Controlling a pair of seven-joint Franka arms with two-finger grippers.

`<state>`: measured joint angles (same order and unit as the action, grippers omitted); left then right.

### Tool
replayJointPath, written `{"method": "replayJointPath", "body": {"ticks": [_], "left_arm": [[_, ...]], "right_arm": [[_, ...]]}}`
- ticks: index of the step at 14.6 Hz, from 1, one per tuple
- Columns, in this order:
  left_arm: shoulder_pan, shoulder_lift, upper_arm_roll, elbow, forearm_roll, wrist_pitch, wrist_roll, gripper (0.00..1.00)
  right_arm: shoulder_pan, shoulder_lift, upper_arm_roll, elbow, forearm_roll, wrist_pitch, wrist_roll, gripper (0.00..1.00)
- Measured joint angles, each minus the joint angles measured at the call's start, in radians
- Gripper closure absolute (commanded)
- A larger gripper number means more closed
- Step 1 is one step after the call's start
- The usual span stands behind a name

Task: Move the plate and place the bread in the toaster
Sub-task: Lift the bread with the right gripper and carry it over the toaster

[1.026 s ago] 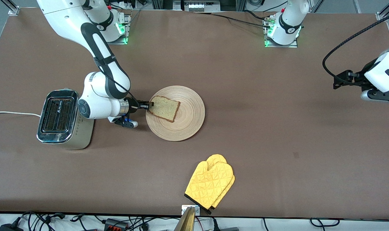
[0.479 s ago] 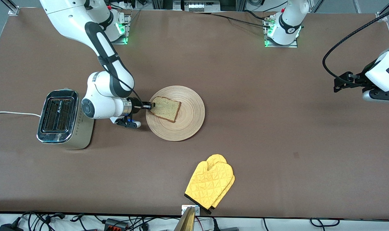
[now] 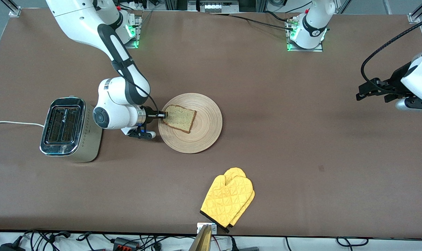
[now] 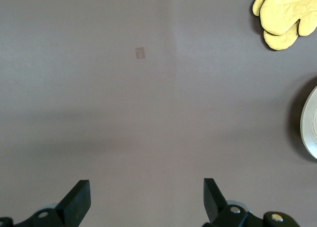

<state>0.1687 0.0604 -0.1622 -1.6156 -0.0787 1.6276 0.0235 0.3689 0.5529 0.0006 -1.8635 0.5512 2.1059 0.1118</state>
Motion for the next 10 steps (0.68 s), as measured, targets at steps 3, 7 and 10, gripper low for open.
{"method": "replayJointPath", "body": {"ticks": [3, 7, 10], "left_arm": [[0.001, 0.000, -0.001, 0.000, 0.019, -0.003, 0.000, 0.00], [0.001, 0.000, -0.002, 0.000, 0.024, -0.009, 0.000, 0.00], [0.001, 0.000, -0.002, 0.000, 0.025, -0.010, 0.000, 0.00]], "right_arm": [[0.004, 0.015, 0.000, 0.018, -0.004, 0.001, 0.000, 0.78], [0.021, 0.018, 0.000, 0.023, -0.006, 0.002, 0.000, 1.00], [0.037, 0.018, 0.000, 0.029, -0.026, 0.003, 0.001, 1.00]]}}
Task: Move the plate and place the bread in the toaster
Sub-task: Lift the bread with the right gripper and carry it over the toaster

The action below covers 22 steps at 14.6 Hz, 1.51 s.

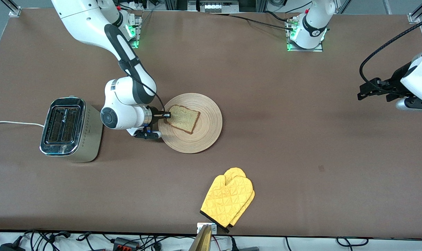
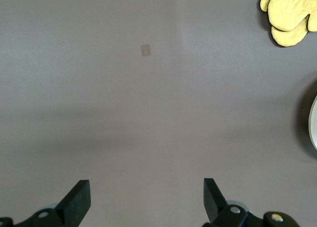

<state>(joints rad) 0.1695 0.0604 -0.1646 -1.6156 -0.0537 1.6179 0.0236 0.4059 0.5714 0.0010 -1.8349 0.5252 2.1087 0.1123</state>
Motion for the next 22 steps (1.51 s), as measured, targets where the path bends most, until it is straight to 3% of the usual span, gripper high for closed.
{"method": "replayJointPath", "body": {"ticks": [3, 5, 10, 12, 13, 16, 17, 22], "left_arm": [[0.001, 0.000, 0.000, 0.000, 0.001, 0.000, 0.000, 0.00], [0.001, 0.000, 0.001, 0.000, 0.001, -0.001, 0.000, 0.00], [0.002, 0.000, 0.001, 0.000, 0.001, -0.001, 0.000, 0.00], [-0.001, 0.000, 0.002, 0.001, 0.001, -0.006, 0.000, 0.00], [-0.018, 0.000, 0.016, 0.005, 0.001, -0.019, 0.000, 0.00], [-0.197, 0.000, 0.203, 0.023, 0.002, -0.054, 0.000, 0.00], [-0.224, 0.000, 0.234, 0.025, 0.002, -0.058, 0.000, 0.00], [-0.190, 0.002, 0.212, 0.025, 0.002, -0.062, 0.000, 0.00]], "right_arm": [[0.003, -0.004, -0.001, 0.018, -0.025, -0.001, 0.001, 1.00], [0.002, -0.031, -0.020, 0.066, -0.089, -0.059, 0.002, 1.00], [-0.020, -0.117, -0.154, 0.371, -0.263, -0.518, 0.003, 1.00], [-0.033, -0.125, -0.189, 0.457, -0.336, -0.605, 0.003, 1.00], [-0.035, -0.124, -0.203, 0.475, -0.379, -0.617, 0.003, 1.00], [-0.036, -0.122, -0.261, 0.489, -0.492, -0.638, -0.004, 1.00], [-0.037, -0.122, -0.286, 0.492, -0.532, -0.654, -0.028, 1.00], [-0.038, -0.123, -0.397, 0.550, -0.683, -0.754, -0.252, 1.00]]}}
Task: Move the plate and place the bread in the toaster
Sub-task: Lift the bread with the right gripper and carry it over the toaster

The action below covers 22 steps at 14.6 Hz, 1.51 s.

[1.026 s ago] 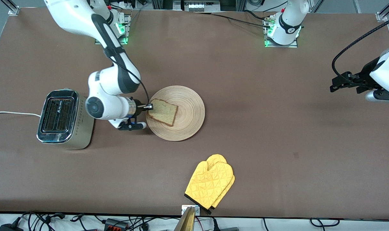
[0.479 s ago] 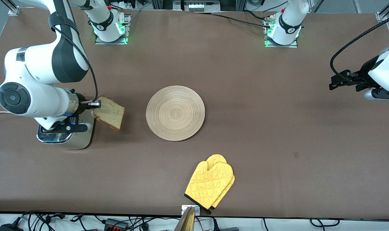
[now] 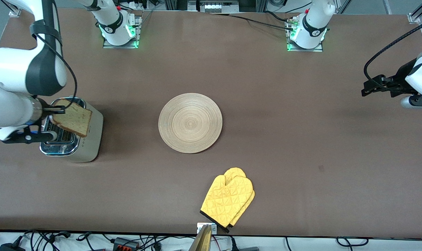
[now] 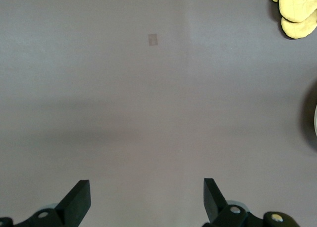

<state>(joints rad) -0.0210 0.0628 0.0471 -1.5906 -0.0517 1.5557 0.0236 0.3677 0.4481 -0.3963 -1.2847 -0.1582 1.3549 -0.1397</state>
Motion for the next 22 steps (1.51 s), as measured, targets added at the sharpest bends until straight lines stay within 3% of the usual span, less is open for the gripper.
{"method": "replayJointPath", "body": {"ticks": [7, 11, 22], "left_arm": [[0.004, 0.002, -0.008, 0.000, 0.000, -0.001, 0.000, 0.00], [0.005, 0.003, -0.011, 0.000, 0.052, -0.002, 0.000, 0.00], [0.006, 0.003, -0.016, 0.001, 0.055, -0.002, 0.000, 0.00]], "right_arm": [[0.012, 0.035, -0.023, 0.028, -0.157, -0.024, -0.094, 1.00], [0.015, 0.097, -0.022, 0.028, -0.158, -0.021, -0.026, 1.00], [0.021, 0.127, -0.020, 0.029, -0.151, 0.020, 0.029, 1.00]]}}
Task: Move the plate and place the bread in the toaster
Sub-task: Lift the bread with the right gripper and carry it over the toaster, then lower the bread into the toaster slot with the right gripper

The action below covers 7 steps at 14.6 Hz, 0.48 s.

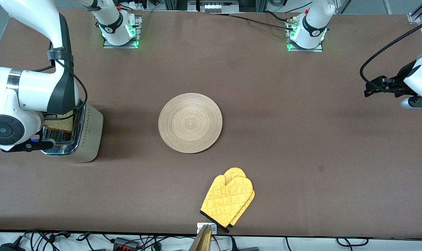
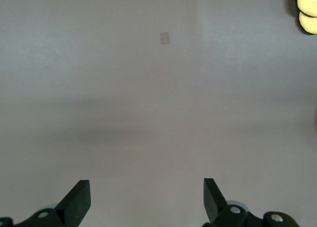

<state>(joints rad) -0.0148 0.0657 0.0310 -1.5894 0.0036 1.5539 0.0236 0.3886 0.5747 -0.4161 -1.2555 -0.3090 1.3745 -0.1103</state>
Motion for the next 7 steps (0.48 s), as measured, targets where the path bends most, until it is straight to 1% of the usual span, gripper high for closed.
{"method": "replayJointPath", "body": {"ticks": [5, 7], "left_arm": [[0.000, 0.000, -0.008, 0.010, 0.000, 0.000, 0.000, 0.00], [0.000, 0.000, -0.008, 0.011, 0.000, 0.000, 0.000, 0.00]], "right_arm": [[-0.001, 0.010, 0.000, 0.000, 0.001, 0.086, 0.000, 1.00], [-0.001, 0.010, 0.000, 0.000, 0.005, 0.099, 0.000, 1.00]]}}
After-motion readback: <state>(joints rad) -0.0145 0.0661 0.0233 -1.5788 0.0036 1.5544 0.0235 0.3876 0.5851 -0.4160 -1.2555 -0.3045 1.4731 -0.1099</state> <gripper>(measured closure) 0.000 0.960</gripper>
